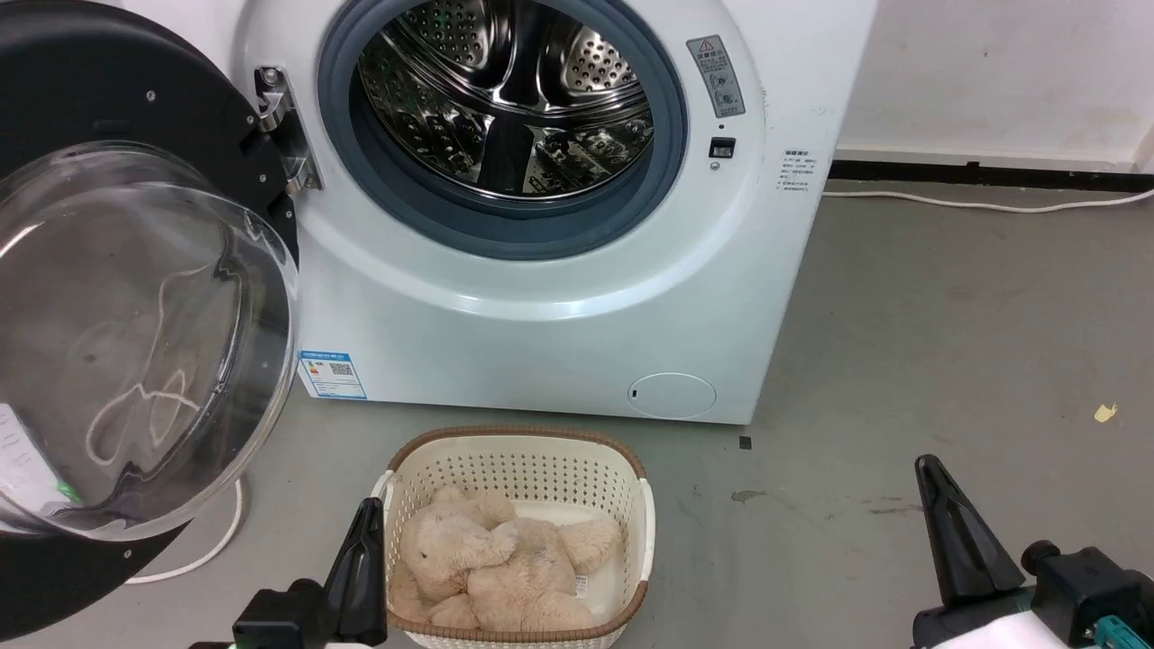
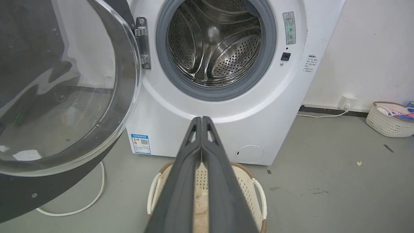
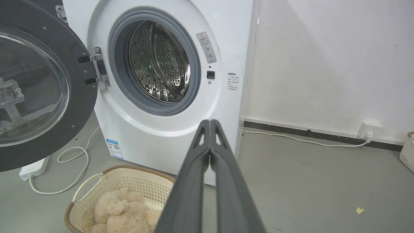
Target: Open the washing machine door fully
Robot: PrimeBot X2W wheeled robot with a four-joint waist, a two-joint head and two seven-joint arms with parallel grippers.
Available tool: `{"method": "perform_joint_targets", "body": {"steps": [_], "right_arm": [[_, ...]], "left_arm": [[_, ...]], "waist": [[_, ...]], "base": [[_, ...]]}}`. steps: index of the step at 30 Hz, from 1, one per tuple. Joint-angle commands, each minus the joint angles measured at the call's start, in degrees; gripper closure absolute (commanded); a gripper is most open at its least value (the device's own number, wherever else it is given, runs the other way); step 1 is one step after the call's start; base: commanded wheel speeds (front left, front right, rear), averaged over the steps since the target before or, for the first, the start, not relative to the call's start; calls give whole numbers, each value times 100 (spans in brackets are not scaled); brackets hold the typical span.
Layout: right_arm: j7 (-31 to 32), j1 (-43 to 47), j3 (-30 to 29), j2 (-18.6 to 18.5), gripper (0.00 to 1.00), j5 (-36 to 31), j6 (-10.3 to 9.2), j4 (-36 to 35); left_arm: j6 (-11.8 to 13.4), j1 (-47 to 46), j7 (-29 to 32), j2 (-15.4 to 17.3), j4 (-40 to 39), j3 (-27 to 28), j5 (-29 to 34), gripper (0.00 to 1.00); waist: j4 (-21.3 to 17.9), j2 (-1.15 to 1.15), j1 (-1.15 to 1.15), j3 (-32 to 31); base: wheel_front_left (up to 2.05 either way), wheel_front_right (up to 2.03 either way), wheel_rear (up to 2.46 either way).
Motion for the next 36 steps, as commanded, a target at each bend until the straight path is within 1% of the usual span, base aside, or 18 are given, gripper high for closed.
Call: {"method": "perform_joint_targets", "body": {"steps": [1, 36], "right_arm": [[26, -25, 6, 2, 100, -15, 0, 5], [396, -144, 65, 9, 100, -90, -2, 30]], "left_arm": [[-57, -34, 25, -40, 5, 47, 64, 100], [-376, -194, 378, -276, 40, 442, 530, 100]], "waist": [[0, 0, 0, 0], [1, 0, 0, -2]], "base": [[0, 0, 0], [0, 0, 0]]}}
